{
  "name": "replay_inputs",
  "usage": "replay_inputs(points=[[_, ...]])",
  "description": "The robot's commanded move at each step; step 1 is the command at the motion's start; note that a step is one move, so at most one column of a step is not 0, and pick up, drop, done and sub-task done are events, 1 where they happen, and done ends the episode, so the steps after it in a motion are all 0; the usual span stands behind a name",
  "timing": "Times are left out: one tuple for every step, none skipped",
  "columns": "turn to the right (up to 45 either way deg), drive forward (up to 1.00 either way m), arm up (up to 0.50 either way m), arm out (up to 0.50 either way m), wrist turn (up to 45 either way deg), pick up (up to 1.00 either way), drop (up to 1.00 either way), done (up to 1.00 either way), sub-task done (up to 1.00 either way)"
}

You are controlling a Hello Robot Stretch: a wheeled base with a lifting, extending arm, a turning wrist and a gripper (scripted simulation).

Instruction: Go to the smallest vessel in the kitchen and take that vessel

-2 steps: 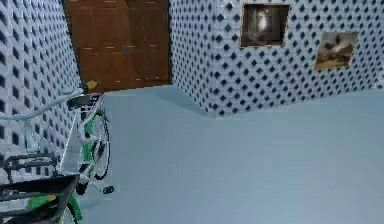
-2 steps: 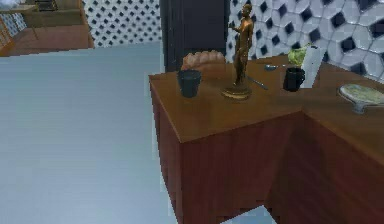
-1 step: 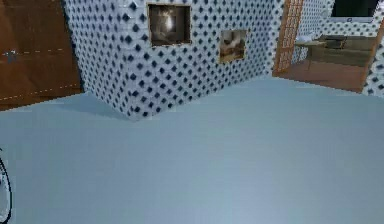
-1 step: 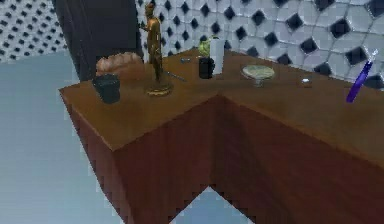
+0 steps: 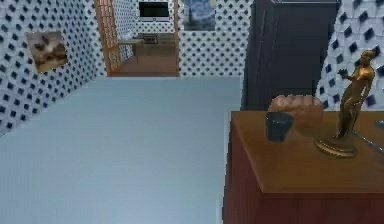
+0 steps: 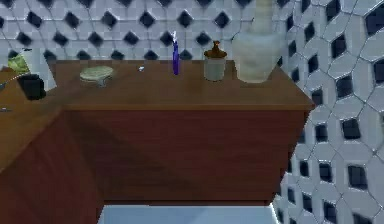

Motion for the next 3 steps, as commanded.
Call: replay_inputs(points=[[45.0,0.0,0.0,0.0,0.0,0.0,0.0,0.0,0.0],[24.0,0.0,0.0,0.0,0.0,0.0,0.0,0.0,0.0],[0.0,0.55,0.0,0.0,0.0,0.0,0.0,0.0,0.0]])
